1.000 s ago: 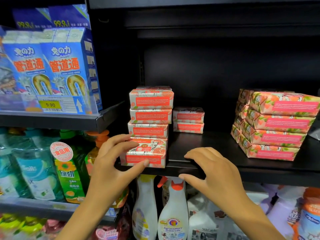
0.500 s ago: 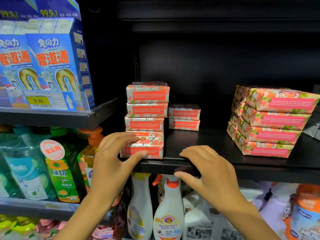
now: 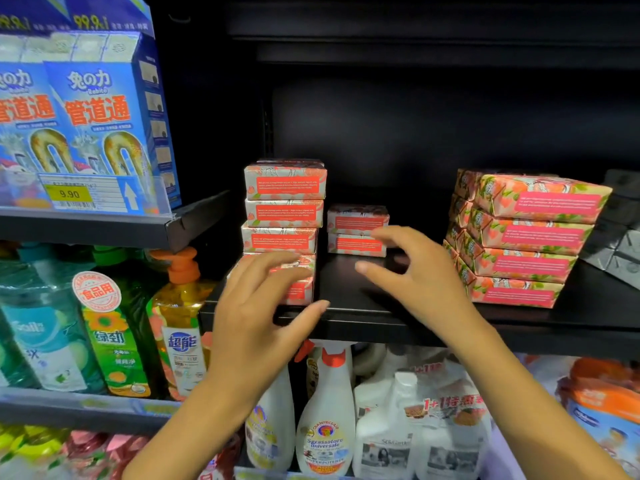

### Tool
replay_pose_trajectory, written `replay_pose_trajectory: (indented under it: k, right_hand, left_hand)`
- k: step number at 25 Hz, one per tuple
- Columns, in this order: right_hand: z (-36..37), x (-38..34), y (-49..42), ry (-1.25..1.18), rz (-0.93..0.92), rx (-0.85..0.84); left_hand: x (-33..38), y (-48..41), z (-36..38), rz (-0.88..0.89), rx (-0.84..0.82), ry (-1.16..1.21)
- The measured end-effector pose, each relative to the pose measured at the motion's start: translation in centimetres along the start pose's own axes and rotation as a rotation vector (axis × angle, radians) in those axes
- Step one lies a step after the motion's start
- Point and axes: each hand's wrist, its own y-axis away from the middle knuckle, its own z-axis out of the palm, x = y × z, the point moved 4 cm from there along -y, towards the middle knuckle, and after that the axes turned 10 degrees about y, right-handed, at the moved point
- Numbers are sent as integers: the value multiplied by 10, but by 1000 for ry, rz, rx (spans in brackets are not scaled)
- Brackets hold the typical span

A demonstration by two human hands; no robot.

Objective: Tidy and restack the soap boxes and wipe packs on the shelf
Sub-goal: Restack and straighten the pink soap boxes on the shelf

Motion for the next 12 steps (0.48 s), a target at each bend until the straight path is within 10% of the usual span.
replay_pose_trajectory:
  k: [12]
  right_hand:
    - [36, 17, -67, 693, -38, -53]
  left_hand:
    - [15, 10, 48, 67, -191, 38]
